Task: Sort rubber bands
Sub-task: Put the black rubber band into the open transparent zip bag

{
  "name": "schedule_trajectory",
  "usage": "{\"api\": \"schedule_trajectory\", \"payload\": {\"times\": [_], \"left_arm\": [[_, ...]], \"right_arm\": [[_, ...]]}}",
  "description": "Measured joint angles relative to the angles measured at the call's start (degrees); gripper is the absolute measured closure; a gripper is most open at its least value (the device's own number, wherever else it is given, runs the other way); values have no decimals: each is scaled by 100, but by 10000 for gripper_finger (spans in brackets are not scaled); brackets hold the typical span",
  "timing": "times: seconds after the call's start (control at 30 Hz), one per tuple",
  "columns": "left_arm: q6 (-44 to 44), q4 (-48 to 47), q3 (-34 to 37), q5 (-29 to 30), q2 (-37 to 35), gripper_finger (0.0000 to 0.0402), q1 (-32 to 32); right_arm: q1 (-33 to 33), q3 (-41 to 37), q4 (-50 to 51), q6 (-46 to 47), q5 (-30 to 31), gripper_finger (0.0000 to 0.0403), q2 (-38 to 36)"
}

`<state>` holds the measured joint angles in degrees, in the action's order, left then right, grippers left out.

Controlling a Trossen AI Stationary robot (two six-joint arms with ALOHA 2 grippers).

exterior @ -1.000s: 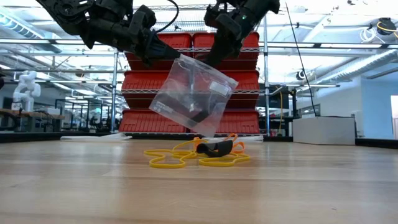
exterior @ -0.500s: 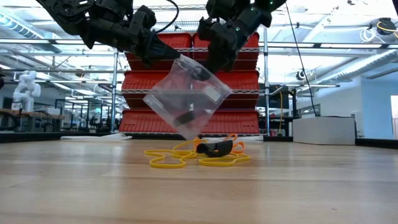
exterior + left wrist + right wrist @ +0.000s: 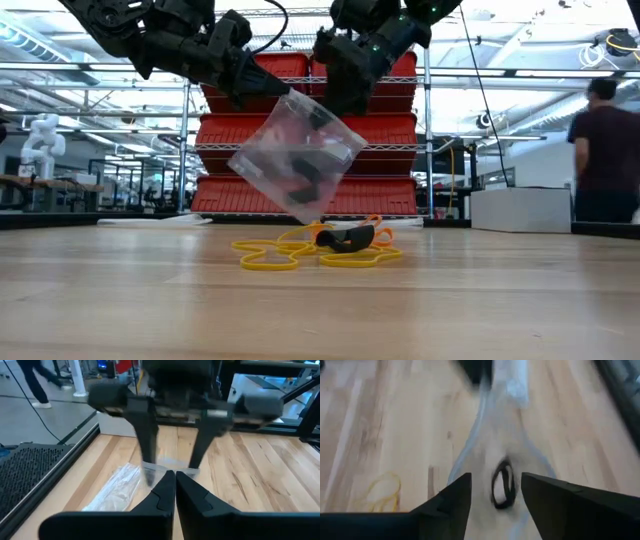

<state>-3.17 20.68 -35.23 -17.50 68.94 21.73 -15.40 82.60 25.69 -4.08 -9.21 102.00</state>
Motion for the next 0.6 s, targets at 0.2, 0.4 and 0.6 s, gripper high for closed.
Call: {"api": "schedule_trajectory", "payload": {"times": [0.2, 0.4, 0.6], "left_arm": [[-7, -32, -2, 321, 188, 394, -12], [-14, -23, 0, 455, 222, 398, -12], [-67, -25, 0, 458, 222, 399, 21]], "right_arm": [[-24, 170, 888, -62, 76, 244, -170], [-43, 226, 1743, 44, 460, 255, -856], [121, -1016, 1224, 798, 58, 255, -1640]]}}
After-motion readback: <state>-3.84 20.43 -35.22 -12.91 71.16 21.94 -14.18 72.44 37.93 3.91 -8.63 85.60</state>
